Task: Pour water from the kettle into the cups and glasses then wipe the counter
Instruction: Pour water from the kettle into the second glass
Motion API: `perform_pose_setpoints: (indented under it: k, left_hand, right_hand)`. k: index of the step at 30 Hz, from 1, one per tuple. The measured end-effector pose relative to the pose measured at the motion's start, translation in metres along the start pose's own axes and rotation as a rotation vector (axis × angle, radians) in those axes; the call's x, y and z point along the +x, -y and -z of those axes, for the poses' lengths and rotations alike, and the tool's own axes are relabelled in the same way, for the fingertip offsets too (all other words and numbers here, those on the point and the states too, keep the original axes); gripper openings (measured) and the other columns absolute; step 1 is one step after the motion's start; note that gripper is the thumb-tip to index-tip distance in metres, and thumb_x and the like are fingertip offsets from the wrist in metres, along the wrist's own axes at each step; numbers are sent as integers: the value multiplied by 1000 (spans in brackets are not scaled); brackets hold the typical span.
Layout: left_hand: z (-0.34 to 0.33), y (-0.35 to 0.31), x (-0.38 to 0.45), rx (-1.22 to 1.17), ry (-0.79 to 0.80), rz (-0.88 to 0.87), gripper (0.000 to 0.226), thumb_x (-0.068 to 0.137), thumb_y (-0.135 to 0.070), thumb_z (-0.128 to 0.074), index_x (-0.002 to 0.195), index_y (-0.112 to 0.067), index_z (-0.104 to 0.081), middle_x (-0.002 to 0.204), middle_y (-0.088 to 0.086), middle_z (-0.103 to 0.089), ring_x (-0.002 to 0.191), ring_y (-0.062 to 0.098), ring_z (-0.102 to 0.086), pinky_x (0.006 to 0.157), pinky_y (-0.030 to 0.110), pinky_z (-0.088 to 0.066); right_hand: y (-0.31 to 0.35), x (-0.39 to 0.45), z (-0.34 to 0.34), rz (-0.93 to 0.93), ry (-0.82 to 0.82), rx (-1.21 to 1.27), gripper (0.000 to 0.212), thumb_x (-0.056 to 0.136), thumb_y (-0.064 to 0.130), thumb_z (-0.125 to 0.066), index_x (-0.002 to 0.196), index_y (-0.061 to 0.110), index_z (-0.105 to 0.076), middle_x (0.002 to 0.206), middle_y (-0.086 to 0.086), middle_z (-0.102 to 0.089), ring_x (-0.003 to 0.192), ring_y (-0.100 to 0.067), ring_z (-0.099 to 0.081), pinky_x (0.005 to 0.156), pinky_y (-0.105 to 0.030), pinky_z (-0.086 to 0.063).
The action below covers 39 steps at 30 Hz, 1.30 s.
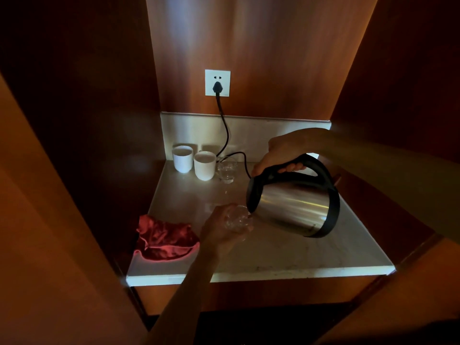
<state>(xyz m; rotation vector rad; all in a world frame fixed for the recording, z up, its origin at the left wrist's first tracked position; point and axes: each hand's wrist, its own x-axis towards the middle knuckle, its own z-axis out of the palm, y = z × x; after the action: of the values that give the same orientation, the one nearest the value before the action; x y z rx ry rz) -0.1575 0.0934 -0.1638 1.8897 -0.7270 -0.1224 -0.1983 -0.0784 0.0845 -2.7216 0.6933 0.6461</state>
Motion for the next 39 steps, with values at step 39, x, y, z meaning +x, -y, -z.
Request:
perform_pose_setpoints:
  k: [39]
  left_hand:
    - [-2, 3, 0, -47, 2, 54, 72, 54, -60, -85, 117, -52, -52, 107, -25, -63, 99, -3, -62, 80, 31, -60]
  right_hand:
    - [31, 6, 0, -39, 14, -121, 51, 87, 56, -70, 61, 15, -52, 47, 1, -42, 38, -16, -36, 50, -25, -37]
